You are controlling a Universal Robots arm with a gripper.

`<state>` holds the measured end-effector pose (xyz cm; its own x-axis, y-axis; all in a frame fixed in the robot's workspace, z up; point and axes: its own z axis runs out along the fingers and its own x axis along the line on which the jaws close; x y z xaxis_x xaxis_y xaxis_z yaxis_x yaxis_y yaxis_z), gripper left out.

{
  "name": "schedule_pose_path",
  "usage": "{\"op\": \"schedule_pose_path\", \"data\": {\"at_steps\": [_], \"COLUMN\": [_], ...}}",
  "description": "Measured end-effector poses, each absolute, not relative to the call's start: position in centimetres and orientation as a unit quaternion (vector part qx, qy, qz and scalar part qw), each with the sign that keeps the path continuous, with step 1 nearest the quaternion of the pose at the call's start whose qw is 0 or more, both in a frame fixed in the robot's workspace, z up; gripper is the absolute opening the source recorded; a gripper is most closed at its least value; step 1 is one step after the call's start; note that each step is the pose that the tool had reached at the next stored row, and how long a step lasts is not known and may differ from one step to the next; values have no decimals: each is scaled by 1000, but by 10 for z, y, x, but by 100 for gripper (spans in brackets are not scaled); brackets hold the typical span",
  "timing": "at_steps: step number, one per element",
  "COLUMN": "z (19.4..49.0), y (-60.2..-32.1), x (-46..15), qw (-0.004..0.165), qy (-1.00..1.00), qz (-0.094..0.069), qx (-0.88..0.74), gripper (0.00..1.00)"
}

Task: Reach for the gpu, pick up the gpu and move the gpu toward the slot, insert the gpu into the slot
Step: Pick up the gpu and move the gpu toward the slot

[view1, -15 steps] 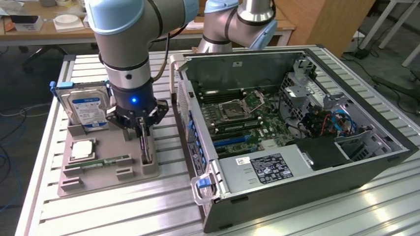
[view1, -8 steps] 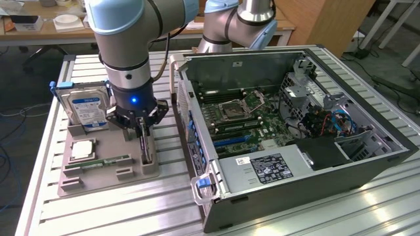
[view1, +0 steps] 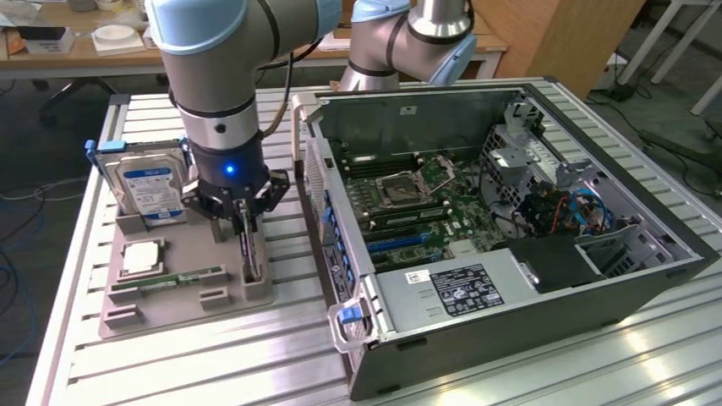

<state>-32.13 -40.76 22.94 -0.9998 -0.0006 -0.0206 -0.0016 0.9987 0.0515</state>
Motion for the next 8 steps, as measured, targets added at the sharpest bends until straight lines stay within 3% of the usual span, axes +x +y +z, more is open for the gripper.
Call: {"op": "schedule_pose_path", "data": {"at_steps": [8], "z": [252], "y": [-408], "x": [-321], "qw": [10], "qy": [1000], "qz": [26], "qx": [-1], "gripper": [29]}}
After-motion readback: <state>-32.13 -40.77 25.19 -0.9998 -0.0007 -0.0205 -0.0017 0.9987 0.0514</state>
